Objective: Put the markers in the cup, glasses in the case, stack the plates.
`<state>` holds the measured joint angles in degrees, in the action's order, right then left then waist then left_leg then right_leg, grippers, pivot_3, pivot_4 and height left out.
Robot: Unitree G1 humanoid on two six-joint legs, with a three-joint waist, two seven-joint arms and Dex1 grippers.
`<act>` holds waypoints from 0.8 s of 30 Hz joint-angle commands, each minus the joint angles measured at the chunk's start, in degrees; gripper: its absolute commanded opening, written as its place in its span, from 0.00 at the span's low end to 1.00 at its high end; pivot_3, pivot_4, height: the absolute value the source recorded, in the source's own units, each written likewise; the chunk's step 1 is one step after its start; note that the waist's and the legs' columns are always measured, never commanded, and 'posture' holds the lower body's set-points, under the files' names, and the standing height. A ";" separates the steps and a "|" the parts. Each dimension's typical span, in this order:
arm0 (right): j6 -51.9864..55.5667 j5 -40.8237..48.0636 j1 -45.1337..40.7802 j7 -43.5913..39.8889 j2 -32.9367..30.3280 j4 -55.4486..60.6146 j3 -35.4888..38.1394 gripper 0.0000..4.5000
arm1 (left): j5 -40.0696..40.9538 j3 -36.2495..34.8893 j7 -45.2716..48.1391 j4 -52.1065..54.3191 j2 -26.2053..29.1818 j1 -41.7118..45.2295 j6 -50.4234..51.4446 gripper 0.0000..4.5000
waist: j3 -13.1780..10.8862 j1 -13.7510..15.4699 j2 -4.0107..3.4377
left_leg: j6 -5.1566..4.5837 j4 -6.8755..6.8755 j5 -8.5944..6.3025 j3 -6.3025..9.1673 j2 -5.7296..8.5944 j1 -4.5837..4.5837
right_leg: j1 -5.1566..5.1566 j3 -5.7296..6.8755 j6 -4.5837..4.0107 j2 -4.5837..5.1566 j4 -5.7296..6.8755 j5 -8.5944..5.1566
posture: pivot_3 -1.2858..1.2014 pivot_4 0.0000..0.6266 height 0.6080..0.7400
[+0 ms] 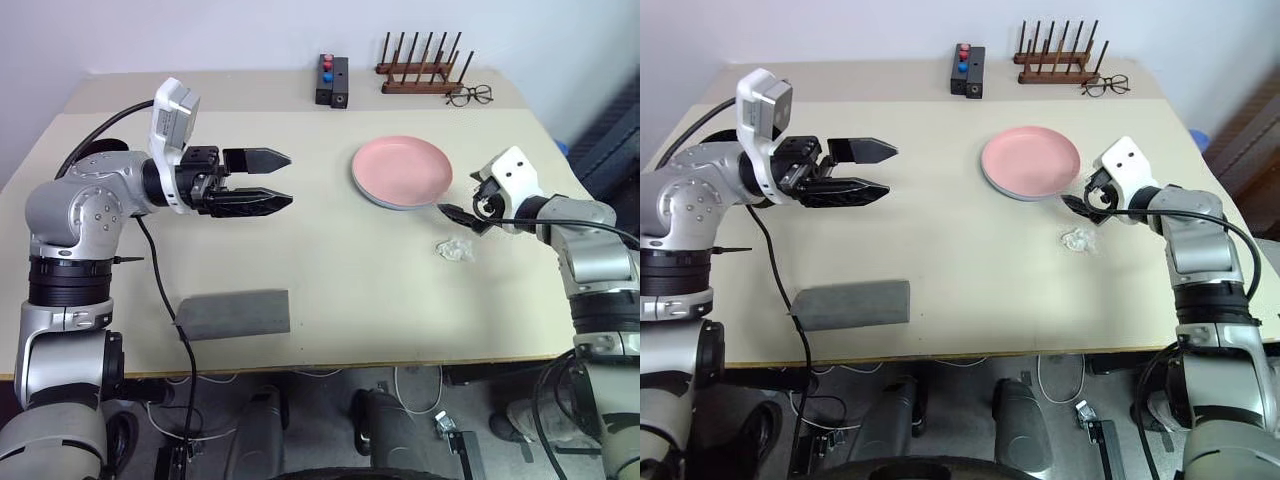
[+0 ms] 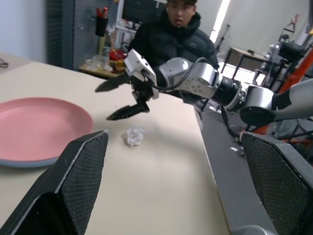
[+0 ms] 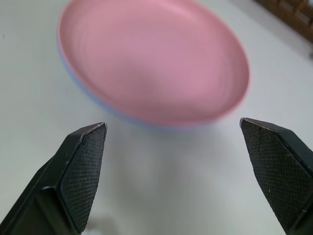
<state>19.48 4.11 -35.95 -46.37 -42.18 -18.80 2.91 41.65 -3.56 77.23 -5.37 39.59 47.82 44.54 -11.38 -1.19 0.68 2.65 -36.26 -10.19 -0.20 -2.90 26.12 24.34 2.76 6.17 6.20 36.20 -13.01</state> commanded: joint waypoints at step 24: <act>29.27 17.84 15.36 7.13 -0.20 24.69 12.47 0.99 | -5.86 4.29 7.61 -0.20 1.73 -0.49 -9.33 1.00 | 0.01 1.62 0.02 | 0.00 -0.01 0.00 -0.13 -0.01 -0.10 | -0.05 -0.21 -0.28 -0.05 -0.08 -0.10 | 0.52 0.24 1.00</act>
<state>48.23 21.57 -20.52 -39.72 -41.88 4.28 15.38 36.81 0.51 83.24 -6.50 40.03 47.39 37.11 -11.37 0.43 0.70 2.65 -36.25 -10.19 -0.32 -2.92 26.02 24.30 2.55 5.88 6.15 36.12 -13.11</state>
